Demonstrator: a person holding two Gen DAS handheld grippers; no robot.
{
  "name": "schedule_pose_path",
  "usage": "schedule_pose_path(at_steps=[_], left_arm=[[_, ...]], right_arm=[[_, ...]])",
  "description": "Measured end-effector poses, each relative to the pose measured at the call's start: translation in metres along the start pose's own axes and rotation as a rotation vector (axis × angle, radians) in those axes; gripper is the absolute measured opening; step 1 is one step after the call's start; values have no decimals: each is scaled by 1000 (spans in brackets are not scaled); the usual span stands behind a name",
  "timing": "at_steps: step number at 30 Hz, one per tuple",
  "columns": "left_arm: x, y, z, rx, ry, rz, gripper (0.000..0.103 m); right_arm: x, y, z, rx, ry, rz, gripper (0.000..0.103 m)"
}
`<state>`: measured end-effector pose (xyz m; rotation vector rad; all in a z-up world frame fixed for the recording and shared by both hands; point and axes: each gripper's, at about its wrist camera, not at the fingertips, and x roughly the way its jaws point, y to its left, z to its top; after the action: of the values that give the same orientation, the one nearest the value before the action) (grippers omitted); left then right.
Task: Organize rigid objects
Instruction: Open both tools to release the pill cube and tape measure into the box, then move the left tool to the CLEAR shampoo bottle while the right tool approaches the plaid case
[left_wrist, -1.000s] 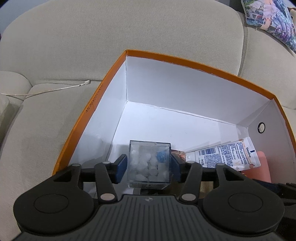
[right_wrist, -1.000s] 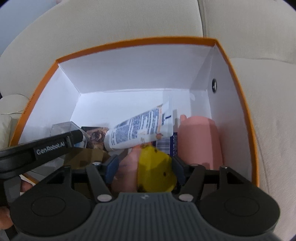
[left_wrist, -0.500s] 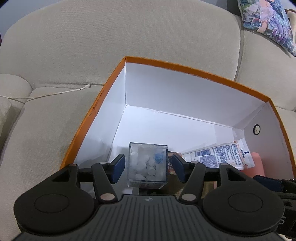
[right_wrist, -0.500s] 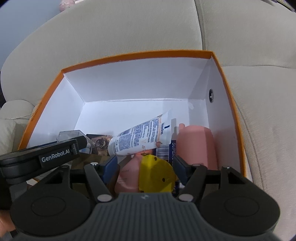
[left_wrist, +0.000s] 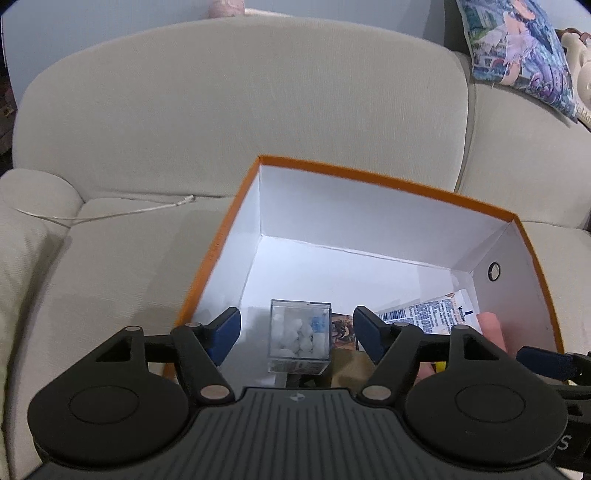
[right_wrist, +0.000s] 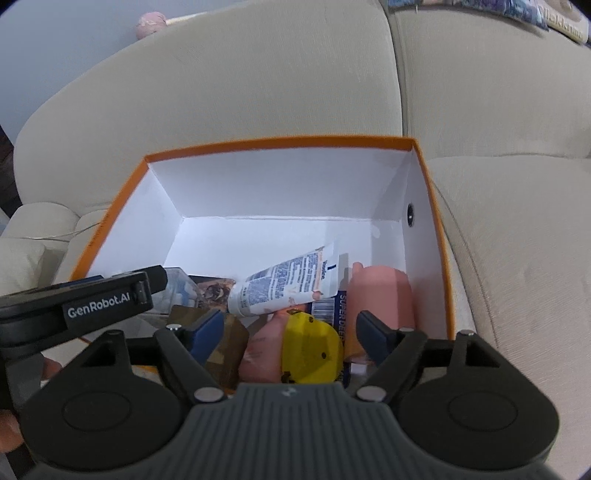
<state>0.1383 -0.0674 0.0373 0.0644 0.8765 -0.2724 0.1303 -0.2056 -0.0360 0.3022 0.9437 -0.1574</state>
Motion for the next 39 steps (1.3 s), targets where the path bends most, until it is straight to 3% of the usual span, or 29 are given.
schedule_pose_path(at_steps=[5,14,22,27,34,39], left_arm=[[-27,8,-9,-5,-4,-15,89],[-60,6,-63,-40,130,-98,93],[-26,2,-119,-75,261,-114,93],[-6,5,-122,-128,280,-96,93],[14,-2,-123,-92,292,-26,95],[21,0,-124,-74,295,-26,98]], right_arm=[[-22,-5,-6,-5,-24,7,84],[-77,-27,-23,53,-88,5,91],[-109,-34,-60,100,-104,24,94],[-110,-35,-71,63,-84,15,95],[-93,-39,-75,36,-37,-13,95],[-84,-38,-75,21,-17,-18,95]])
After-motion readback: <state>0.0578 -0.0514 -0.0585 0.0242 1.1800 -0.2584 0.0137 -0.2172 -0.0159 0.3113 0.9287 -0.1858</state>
